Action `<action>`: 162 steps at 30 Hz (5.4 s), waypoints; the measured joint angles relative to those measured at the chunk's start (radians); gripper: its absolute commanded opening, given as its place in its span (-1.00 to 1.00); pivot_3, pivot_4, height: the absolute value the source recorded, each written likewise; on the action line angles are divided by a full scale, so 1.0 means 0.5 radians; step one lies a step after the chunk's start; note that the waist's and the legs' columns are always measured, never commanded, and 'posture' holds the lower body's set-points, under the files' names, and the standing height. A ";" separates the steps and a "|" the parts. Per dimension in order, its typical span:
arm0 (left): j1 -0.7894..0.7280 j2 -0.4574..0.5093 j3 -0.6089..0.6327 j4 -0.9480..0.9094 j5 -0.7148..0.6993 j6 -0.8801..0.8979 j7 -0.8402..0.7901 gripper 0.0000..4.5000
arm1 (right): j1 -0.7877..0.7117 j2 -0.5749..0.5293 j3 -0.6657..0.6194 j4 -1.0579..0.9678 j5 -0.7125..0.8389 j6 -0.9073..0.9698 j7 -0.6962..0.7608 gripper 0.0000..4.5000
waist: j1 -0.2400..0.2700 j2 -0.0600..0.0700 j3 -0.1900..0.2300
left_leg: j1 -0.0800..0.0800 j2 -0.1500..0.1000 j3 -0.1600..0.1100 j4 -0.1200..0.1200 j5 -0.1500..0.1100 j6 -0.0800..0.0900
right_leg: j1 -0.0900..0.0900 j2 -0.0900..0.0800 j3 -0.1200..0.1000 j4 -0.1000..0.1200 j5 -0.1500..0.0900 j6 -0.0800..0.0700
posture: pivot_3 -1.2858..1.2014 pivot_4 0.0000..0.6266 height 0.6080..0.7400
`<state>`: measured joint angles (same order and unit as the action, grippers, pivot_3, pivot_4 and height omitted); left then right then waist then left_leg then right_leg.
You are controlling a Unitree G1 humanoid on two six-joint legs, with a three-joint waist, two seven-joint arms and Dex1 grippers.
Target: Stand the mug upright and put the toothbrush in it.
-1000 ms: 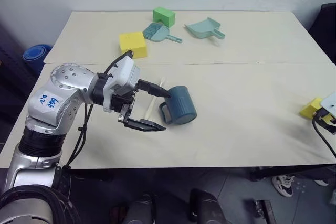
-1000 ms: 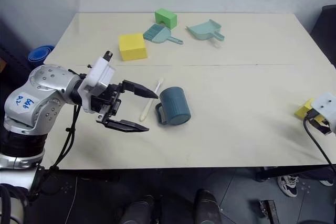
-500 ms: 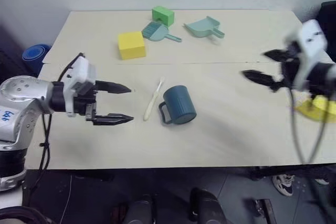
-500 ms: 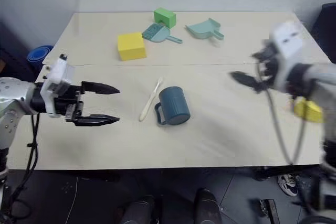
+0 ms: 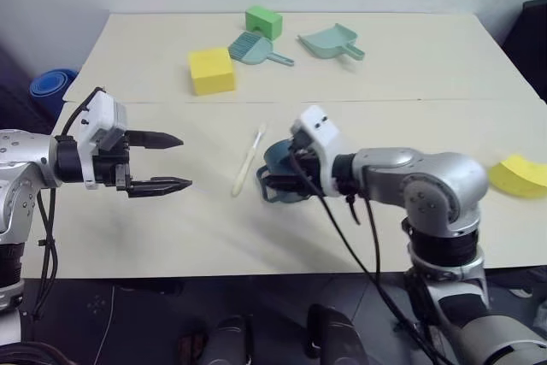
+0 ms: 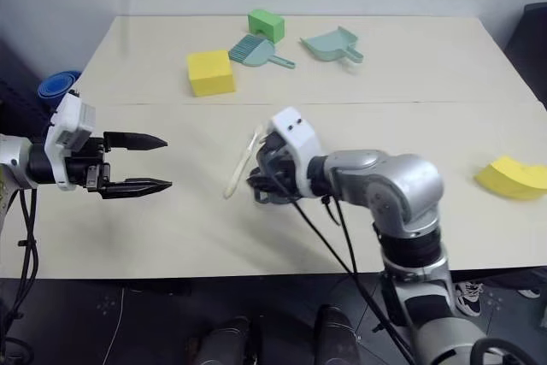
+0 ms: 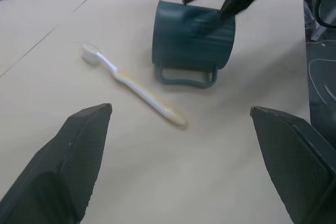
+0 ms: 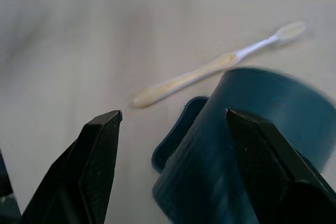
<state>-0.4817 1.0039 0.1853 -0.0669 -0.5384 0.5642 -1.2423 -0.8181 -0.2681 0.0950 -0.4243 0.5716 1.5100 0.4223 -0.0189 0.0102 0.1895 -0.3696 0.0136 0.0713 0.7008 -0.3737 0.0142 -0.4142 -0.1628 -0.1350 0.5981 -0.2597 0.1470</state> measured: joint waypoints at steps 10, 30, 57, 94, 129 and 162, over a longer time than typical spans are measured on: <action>-0.048 -0.046 -0.114 -0.167 -0.048 0.020 -0.060 1.00 | 0.039 0.062 0.304 0.172 -0.104 -0.106 -0.096 0.45 | -0.023 -0.001 0.000 | 0.002 0.000 -0.001 0.000 0.002 -0.002 | 0.000 0.000 0.002 0.003 0.000 0.000 | 0.03 -0.52 1.00; -0.162 -0.164 -0.271 -0.213 -0.046 0.000 -0.091 1.00 | 0.093 -0.418 0.433 -0.184 -0.246 -0.228 -0.027 0.45 | -0.018 -0.001 0.000 | 0.000 0.001 0.000 0.001 0.002 -0.002 | 0.000 0.000 0.002 0.001 0.000 0.000 | 0.03 -0.52 1.00; -0.353 -0.197 -0.340 -0.149 -0.046 0.003 -0.163 1.00 | 0.352 -0.524 0.662 0.203 -0.750 -0.996 0.053 -0.99 | -0.017 -0.002 -0.001 | 0.001 0.001 0.000 0.002 0.002 -0.001 | 0.001 0.000 0.002 0.000 0.000 0.000 | 0.03 -0.52 1.00; -0.467 -0.176 -0.325 -0.217 -0.178 0.328 0.033 1.00 | 1.186 0.388 -0.106 0.651 -0.306 -2.622 0.315 -0.31 | -0.018 -0.007 -0.004 | 0.003 0.001 -0.004 0.001 0.002 -0.002 | 0.002 0.001 0.002 0.002 0.000 0.000 | 0.03 -0.52 1.00; -1.144 -1.060 -0.802 0.929 0.678 0.809 1.112 1.00 | 1.562 -1.985 -2.181 -0.728 1.658 -0.696 0.668 0.99 | 0.107 -0.035 -0.003 | 0.000 -0.002 0.000 0.006 0.001 0.006 | 0.009 0.000 0.004 -0.009 0.001 0.001 | 0.03 -0.52 1.00; -1.379 -1.413 -0.805 1.577 0.961 0.617 1.187 -0.88 | 1.769 -1.911 -2.275 -0.793 1.362 -0.883 0.667 1.00 | 0.140 -0.039 -0.001 | -0.002 -0.001 -0.001 0.016 0.001 0.006 | 0.010 -0.001 0.005 -0.006 0.001 0.001 | 0.03 -0.52 1.00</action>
<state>-1.1711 0.2973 -0.2173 0.7214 -0.0578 0.8725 -0.6488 0.0666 -1.2238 -1.0422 -0.8210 1.2527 1.0684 0.7558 0.0511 -0.0091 0.1889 -0.3705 0.0129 0.0710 0.7085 -0.3733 0.0173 -0.4090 -0.1631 -0.1327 0.5950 -0.2591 0.1474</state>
